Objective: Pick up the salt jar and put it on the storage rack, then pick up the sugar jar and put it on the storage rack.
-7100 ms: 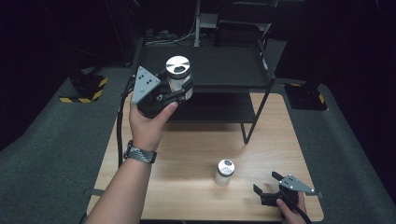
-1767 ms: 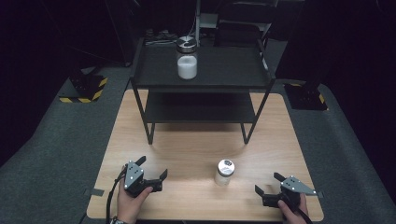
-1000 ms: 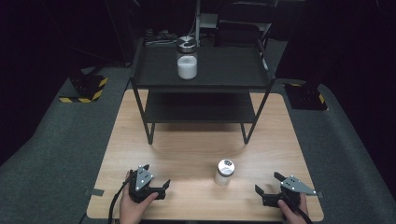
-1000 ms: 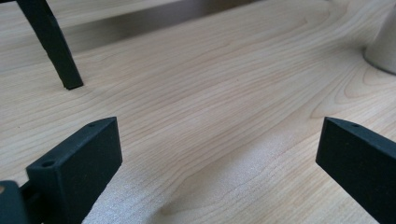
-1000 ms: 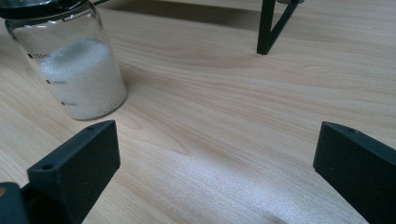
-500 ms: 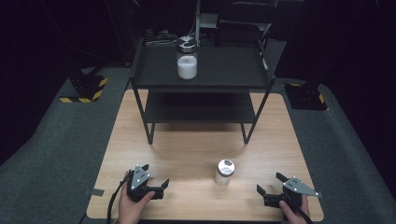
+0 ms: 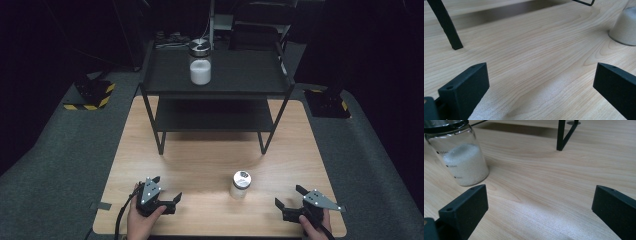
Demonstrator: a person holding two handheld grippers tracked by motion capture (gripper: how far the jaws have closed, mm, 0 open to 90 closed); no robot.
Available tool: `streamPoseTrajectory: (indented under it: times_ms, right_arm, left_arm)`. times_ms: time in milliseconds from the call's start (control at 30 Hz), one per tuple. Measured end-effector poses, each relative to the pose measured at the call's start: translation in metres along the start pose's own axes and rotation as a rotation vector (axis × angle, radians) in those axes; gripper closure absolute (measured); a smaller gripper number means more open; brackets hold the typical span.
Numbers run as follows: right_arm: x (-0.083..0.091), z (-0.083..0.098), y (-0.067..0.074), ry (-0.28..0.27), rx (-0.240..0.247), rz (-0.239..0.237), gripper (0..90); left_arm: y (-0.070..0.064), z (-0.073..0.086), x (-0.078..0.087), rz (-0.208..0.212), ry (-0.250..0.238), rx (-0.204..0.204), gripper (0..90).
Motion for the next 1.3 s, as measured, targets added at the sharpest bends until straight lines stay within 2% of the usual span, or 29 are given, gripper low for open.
streamPoseTrajectory:
  times_ms: [233,400,500,600,800,933,1100,1300]
  right_arm:
    - [-0.001,-0.001,-0.002,0.013,-0.017,0.000,0.3]
    - [-0.001,-0.002,-0.002,0.013,-0.014,-0.002,0.4]
    - [-0.003,-0.001,-0.004,0.000,-0.027,-0.006,0.4]
    - [-0.001,-0.006,-0.004,-0.003,-0.010,-0.015,0.4]
    - [0.007,-0.023,-0.003,-0.040,0.008,-0.018,0.2]
    - [0.010,-0.041,-0.003,-0.079,0.037,-0.041,0.2]
    - [0.000,-0.056,0.002,-0.109,0.053,-0.071,0.2]
    - [-0.020,-0.061,0.014,-0.107,0.063,-0.117,0.3]
  left_arm:
    - [0.000,0.000,0.000,0.003,0.003,-0.008,0.6]
    - [0.002,0.000,0.001,0.021,0.004,-0.020,0.6]
    - [0.005,-0.001,0.001,0.033,0.011,-0.014,0.6]
    - [0.005,-0.001,0.000,0.027,0.012,-0.006,0.6]
    - [0.006,-0.001,0.000,0.027,0.008,-0.015,0.6]
    - [0.006,-0.001,0.000,0.031,0.006,-0.015,0.6]
    - [0.007,-0.001,0.001,0.036,0.002,-0.026,0.6]
    - [0.007,-0.001,0.001,0.035,0.004,-0.024,0.6]
Point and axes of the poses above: each handheld gripper's, and its own axes: x roughly backward along the jaws, z roughly out of its underside, y roughly to its left, the point moved 3 cm from there along -x, roughly forward along the jaws, and after that the axes turned 9 degrees about x, right-handed, at the moved point
